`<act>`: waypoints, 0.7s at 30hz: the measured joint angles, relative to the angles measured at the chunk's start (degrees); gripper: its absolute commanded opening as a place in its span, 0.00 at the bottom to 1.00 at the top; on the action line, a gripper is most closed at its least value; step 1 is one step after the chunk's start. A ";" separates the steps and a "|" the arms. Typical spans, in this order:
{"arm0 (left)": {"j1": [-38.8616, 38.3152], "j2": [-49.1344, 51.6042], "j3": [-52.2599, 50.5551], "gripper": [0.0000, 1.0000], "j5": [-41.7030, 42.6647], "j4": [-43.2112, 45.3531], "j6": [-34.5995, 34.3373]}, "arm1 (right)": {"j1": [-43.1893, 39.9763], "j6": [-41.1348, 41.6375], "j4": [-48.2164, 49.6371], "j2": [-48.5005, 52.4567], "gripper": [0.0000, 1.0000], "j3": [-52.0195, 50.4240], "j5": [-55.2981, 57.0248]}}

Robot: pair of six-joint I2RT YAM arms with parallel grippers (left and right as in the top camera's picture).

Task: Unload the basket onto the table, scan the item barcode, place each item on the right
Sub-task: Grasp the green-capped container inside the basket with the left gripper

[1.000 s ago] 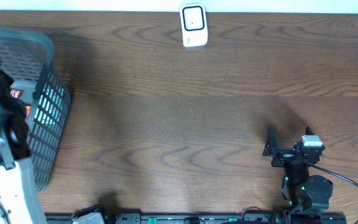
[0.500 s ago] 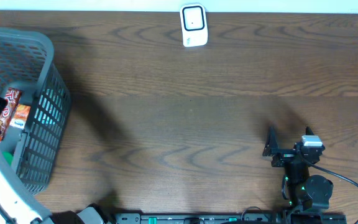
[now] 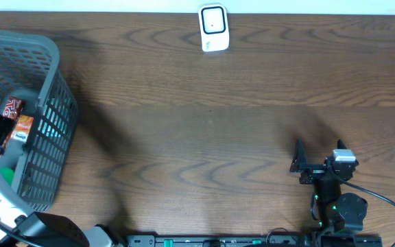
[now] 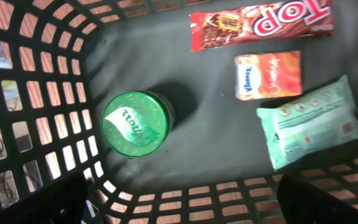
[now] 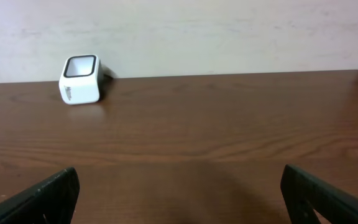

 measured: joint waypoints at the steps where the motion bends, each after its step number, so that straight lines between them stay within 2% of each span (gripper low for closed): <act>1: 0.31 0.00 -0.42 0.98 0.00 0.09 0.00 | 0.00 0.00 0.00 0.00 0.99 0.00 -0.02; 9: 2.49 0.00 -7.08 0.98 -0.02 4.70 0.02 | 0.02 0.00 0.00 0.00 0.99 0.00 -0.02; 21: 9.66 0.07 -16.72 0.98 0.46 12.76 -0.04 | 0.02 0.00 0.00 0.00 0.99 0.00 -0.02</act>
